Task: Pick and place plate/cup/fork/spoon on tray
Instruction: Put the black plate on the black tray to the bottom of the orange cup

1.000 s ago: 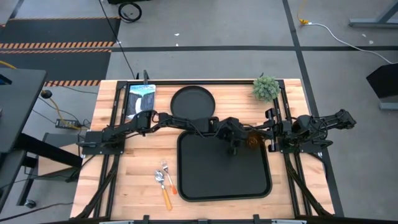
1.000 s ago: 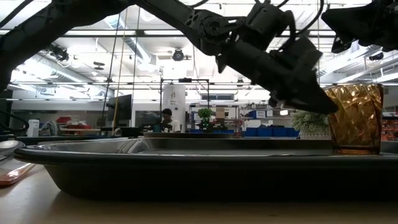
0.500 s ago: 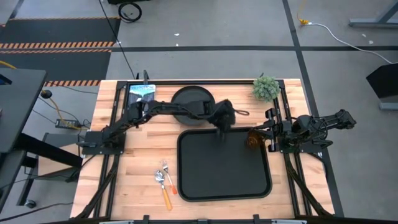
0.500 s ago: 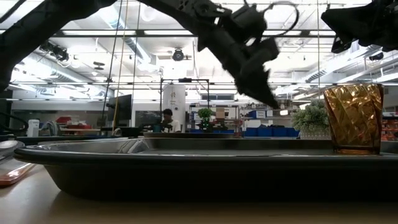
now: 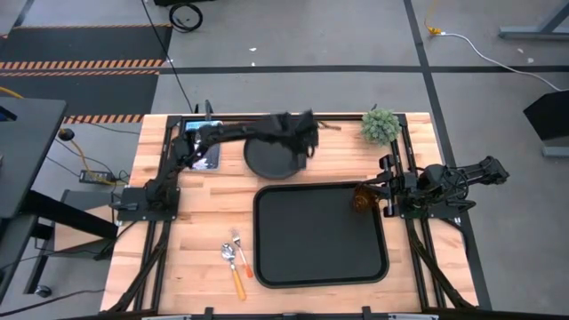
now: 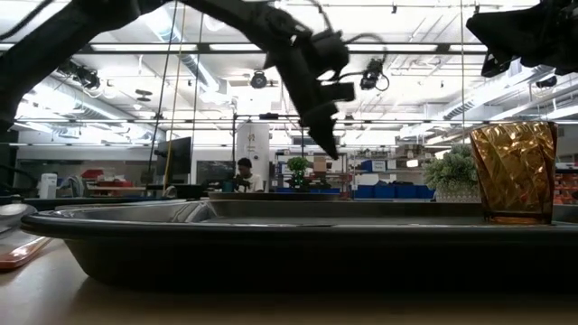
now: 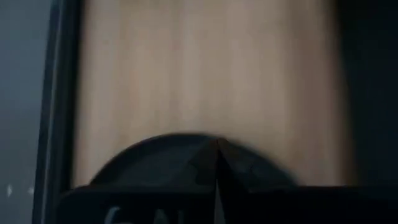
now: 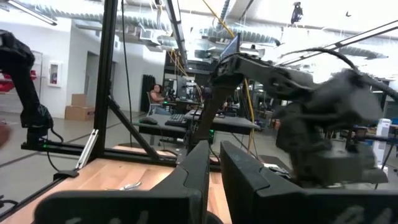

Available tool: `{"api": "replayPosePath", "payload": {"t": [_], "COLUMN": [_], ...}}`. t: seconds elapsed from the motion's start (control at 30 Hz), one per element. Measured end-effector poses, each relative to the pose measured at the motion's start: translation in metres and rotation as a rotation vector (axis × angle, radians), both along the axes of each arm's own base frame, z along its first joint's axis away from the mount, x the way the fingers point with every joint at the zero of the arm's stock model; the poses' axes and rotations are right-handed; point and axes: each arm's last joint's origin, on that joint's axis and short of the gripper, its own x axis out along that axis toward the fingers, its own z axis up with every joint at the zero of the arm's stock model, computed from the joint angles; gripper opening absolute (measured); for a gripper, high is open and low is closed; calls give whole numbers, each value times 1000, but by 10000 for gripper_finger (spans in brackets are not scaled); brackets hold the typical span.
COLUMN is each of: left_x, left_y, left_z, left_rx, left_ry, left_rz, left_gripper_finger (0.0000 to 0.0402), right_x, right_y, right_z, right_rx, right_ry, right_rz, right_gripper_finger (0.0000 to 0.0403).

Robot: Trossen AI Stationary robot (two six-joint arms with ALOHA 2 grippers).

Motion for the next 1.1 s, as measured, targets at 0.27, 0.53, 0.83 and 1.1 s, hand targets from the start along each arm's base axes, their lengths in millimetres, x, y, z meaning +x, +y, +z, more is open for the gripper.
{"api": "replayPosePath", "payload": {"t": [0.27,0.53,0.83,1.1], "left_x": [-54,-107,-126,-134], "left_y": [90,134,144,156], "left_z": [-13,-19,-24,-31], "left_rx": [-163,-357,-465,-455], "left_ry": [84,195,241,254], "left_rz": [355,576,620,639], "left_gripper_finger": [25,70,191,211], "right_x": [0,0,0,0], "right_y": [0,0,0,0], "right_z": [0,0,0,0], "right_rx": [0,0,0,0], "right_ry": [0,0,0,0], "right_rz": [1,0,0,0], "right_gripper_finger": [45,45,45,45]}}
